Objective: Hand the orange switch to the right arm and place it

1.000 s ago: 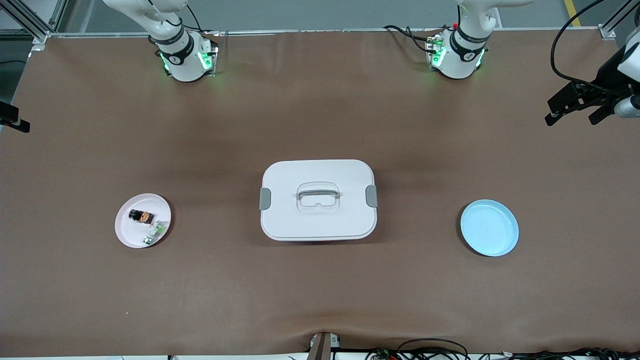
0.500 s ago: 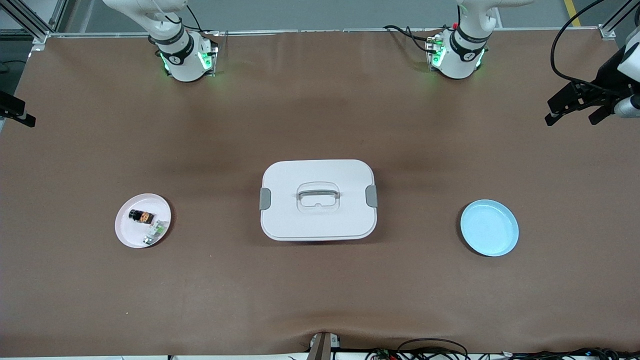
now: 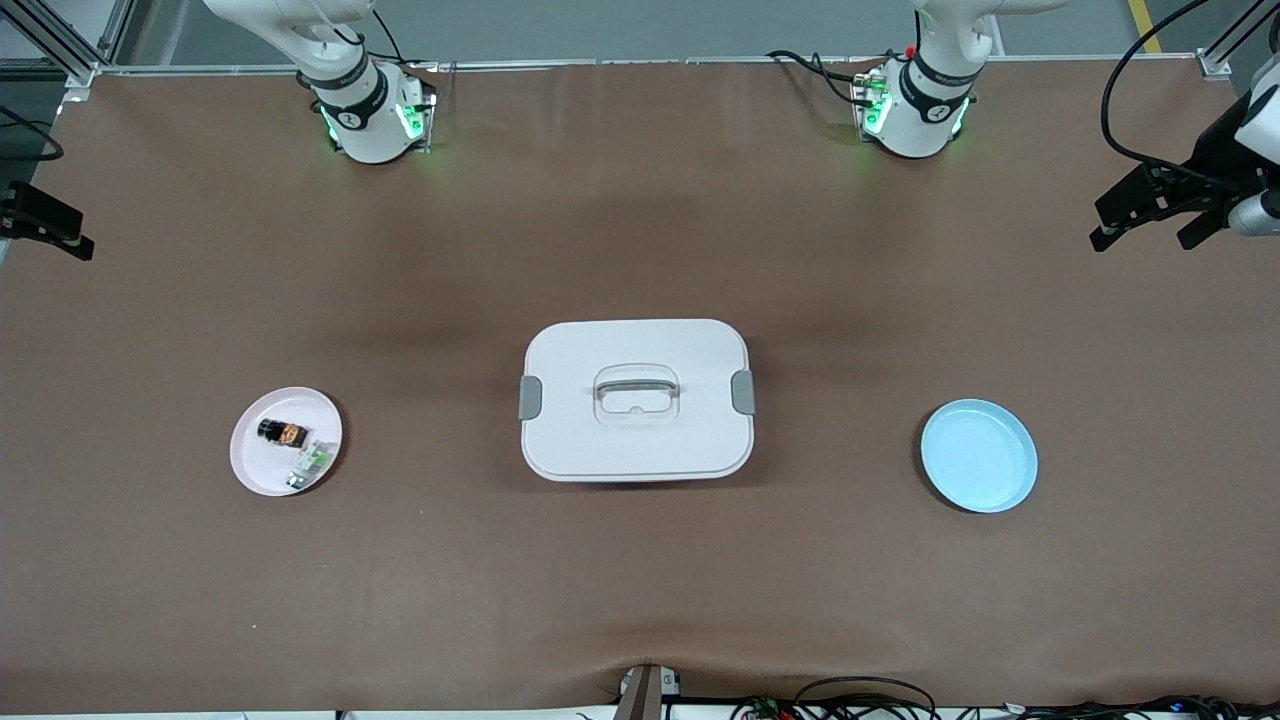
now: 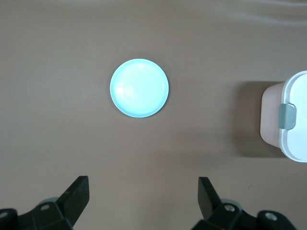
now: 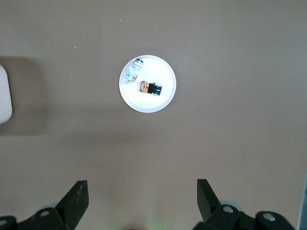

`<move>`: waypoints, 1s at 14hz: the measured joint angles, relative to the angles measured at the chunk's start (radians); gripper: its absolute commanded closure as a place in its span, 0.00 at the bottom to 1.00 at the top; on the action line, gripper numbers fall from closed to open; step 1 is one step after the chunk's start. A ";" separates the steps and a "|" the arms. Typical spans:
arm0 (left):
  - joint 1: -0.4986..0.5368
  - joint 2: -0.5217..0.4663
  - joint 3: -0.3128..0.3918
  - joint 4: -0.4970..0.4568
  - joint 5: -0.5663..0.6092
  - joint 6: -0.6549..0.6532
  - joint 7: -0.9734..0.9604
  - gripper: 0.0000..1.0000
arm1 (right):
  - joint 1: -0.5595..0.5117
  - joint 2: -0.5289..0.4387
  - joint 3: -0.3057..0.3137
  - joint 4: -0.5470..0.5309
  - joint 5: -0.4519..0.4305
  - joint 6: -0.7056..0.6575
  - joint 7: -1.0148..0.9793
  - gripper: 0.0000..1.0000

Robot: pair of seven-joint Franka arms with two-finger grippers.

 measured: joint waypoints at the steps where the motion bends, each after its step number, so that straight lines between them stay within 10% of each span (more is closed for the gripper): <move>1: 0.000 0.000 0.000 0.000 0.000 0.000 0.000 0.00 | 0.000 0.000 0.005 0.000 0.001 0.001 0.023 0.00; 14: 0.000 0.000 0.000 0.000 0.000 0.000 0.000 0.00 | -0.053 -0.006 0.006 0.000 0.104 -0.005 0.050 0.00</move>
